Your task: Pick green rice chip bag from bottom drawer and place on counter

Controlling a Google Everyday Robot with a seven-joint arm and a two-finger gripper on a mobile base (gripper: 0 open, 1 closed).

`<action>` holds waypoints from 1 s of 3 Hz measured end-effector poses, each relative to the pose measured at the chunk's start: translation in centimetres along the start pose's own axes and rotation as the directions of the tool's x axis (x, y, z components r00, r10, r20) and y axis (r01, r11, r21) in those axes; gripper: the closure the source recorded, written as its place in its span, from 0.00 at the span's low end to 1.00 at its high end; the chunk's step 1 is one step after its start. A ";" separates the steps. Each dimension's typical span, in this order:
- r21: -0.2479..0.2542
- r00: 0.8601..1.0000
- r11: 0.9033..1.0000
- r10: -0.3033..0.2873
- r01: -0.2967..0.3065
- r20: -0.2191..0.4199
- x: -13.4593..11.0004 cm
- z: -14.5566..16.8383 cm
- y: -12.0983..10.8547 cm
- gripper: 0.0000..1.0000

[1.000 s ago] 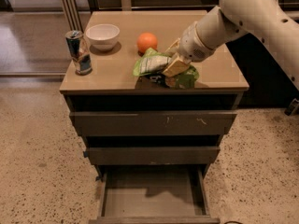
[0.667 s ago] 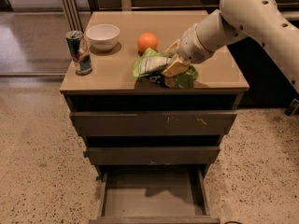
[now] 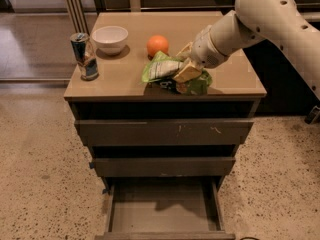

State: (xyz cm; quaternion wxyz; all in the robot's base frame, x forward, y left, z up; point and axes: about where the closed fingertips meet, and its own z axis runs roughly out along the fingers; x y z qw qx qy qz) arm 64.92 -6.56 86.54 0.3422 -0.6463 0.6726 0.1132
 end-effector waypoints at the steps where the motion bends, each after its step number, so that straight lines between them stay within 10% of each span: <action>1: 0.000 1.000 1.000 0.000 0.000 0.000 0.0 0.0 0.0 0.36; 3: 0.000 1.000 1.000 0.000 0.000 0.000 0.0 0.0 0.0 0.00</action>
Offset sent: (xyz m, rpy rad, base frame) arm 0.0000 0.0000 0.0000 0.0000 0.0000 0.0000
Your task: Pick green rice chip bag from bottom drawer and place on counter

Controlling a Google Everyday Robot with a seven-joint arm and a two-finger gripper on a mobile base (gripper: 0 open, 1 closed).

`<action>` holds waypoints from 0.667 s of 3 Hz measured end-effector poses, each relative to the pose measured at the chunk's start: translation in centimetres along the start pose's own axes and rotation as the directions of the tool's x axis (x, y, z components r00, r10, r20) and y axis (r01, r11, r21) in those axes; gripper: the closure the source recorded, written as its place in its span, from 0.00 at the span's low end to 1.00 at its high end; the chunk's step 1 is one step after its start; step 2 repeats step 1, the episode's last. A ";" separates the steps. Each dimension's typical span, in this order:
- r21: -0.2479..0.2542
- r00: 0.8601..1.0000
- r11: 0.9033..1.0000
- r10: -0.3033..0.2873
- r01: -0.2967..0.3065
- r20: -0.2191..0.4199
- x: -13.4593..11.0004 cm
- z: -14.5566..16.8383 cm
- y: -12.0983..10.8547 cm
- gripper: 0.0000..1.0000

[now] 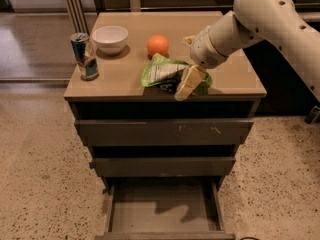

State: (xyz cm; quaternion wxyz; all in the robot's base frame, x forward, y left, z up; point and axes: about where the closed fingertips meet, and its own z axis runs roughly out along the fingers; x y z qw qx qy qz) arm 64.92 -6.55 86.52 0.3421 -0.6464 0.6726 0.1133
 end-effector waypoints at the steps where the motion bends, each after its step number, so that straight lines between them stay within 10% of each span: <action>1: 0.000 1.000 1.000 0.000 0.000 0.000 0.0 0.0 0.0 0.00; 2: 0.000 1.000 1.000 0.000 0.000 0.000 0.0 0.0 0.0 0.00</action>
Offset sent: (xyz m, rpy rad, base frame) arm 0.0000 0.0000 0.0000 0.0000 0.0000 0.0000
